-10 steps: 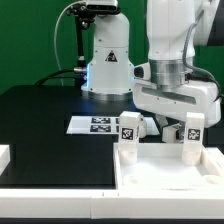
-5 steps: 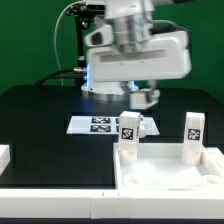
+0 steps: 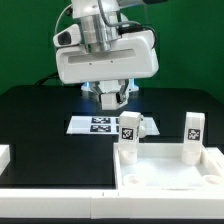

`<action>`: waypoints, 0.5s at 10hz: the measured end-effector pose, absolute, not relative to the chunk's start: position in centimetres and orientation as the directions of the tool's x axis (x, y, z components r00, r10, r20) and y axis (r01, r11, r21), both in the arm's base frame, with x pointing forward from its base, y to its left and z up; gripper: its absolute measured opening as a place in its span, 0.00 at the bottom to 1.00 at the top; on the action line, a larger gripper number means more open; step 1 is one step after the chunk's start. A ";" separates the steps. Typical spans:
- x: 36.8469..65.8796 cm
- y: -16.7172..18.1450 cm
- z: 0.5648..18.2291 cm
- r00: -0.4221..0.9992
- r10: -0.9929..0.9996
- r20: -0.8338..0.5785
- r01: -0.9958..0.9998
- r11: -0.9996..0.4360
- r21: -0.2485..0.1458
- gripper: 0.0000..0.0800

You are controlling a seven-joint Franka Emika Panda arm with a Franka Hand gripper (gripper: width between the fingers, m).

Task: Assemble square table

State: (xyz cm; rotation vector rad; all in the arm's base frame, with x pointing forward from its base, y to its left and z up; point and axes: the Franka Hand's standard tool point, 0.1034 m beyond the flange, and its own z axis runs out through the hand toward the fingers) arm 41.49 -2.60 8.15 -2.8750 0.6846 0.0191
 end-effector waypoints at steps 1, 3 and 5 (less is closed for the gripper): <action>41.4 -2.8 7.9 0.898 -0.437 -0.058 -0.440 -0.881 -0.173 0.36; 41.7 -6.7 5.2 0.977 -0.205 -0.062 -0.211 -0.972 -0.102 0.36; 41.8 -10.2 2.3 0.996 -0.087 -0.036 -0.088 -0.995 -0.039 0.36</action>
Offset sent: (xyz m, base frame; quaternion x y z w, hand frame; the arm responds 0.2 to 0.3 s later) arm 0.0095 -0.0800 -0.0571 -0.1158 -0.0085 -0.2260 0.9672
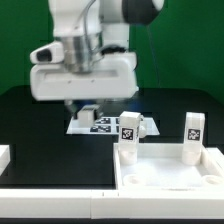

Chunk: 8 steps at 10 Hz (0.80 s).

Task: Assemble square table

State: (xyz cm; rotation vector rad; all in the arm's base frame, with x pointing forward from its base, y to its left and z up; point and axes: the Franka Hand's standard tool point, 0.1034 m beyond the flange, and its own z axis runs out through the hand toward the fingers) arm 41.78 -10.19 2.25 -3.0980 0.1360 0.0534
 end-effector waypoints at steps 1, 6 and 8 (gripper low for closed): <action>42.0 -11.4 1.8 0.994 -0.098 -0.039 -0.100 -0.994 -0.037 0.36; 42.2 -12.2 1.4 0.993 -0.103 -0.050 -0.105 -0.994 -0.036 0.36; 41.9 -13.8 0.9 0.994 -0.096 -0.049 -0.097 -0.995 -0.030 0.36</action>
Offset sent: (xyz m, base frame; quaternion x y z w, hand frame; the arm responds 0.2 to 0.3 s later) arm 0.0000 0.0000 0.0000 0.0000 0.0000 0.0000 1.0000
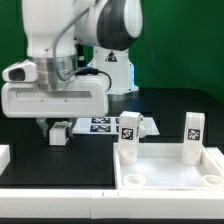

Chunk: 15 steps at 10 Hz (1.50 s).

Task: Assemble square table

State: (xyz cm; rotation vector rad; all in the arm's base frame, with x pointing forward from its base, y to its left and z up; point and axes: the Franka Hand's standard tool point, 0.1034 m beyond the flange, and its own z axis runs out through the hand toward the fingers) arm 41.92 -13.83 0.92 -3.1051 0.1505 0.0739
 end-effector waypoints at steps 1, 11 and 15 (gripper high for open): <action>41.9 -13.7 0.9 0.994 -0.095 -0.048 -0.096 -0.995 -0.028 0.36; 45.8 -13.8 3.4 0.896 -0.060 -0.439 -0.129 -0.983 -0.129 0.81; 46.1 -13.5 3.6 0.771 -0.018 -0.637 -0.160 -0.973 -0.166 0.81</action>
Offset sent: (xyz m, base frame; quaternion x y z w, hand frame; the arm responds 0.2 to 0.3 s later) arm 0.0000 0.0000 0.0000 0.0000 0.0000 0.0000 1.0000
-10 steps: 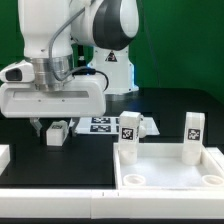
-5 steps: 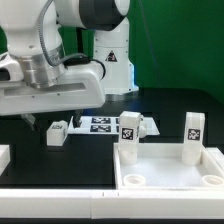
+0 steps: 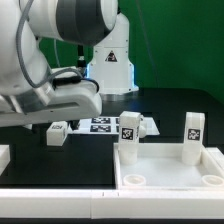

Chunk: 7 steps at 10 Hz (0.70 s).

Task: Assemble square table

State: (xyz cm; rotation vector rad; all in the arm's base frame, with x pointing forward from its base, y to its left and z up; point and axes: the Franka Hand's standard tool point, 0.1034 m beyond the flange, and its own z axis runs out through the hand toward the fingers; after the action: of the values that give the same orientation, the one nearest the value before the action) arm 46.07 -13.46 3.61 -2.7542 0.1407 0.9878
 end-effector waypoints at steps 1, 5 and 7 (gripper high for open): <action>45.9 -13.3 3.4 0.721 0.000 -0.693 -0.170 -0.969 -0.178 0.81; 44.6 -13.2 1.5 0.618 -0.012 -0.786 -0.236 -0.957 -0.171 0.81; 44.1 -13.5 1.5 0.607 -0.011 -0.794 -0.226 -0.961 -0.160 0.81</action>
Offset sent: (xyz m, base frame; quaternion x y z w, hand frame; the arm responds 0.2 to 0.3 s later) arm -0.0121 0.0075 -0.0107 0.1119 -0.0954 0.1419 0.9789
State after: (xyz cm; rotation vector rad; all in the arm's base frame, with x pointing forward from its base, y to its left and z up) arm 44.13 -13.52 1.47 -2.5905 0.1949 1.2780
